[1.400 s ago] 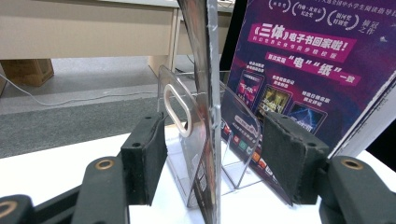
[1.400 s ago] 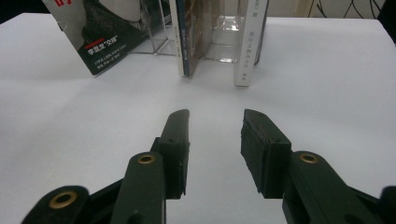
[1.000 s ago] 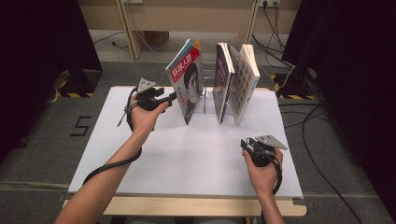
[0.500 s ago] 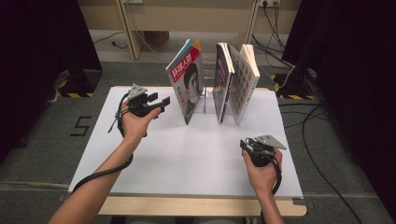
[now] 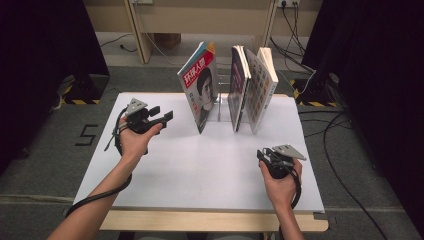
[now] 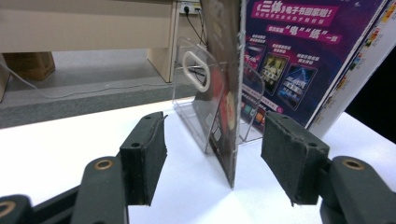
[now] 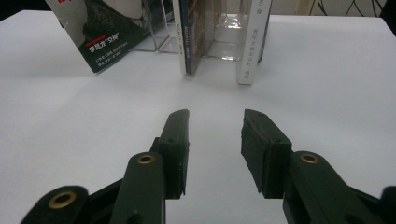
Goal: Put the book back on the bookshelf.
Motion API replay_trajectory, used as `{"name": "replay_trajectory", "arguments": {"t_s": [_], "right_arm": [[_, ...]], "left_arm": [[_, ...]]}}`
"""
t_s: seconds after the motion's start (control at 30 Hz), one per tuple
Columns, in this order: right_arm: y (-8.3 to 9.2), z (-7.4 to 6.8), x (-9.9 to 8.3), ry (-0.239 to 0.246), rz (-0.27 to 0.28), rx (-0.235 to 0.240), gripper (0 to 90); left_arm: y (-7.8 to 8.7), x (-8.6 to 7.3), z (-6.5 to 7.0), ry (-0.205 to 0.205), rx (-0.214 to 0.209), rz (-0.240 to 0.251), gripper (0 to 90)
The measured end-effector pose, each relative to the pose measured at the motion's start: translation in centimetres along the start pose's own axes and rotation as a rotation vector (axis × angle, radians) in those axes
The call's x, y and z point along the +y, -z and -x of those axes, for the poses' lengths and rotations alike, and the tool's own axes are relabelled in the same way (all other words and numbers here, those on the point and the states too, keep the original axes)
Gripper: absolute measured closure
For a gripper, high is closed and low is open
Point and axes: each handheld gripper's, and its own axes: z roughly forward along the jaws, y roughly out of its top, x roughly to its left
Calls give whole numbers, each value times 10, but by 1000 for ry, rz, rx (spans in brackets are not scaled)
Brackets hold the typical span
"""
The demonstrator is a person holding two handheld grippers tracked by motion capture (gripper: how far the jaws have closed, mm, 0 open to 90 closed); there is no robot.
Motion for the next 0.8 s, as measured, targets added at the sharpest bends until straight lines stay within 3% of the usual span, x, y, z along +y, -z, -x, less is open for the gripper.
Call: {"name": "replay_trajectory", "arguments": {"t_s": [0.8], "right_arm": [[1, 0, -1, -1, -4, -4, 617]], "left_arm": [[33, -37, -17, 16, 22, -29, 377]]}}
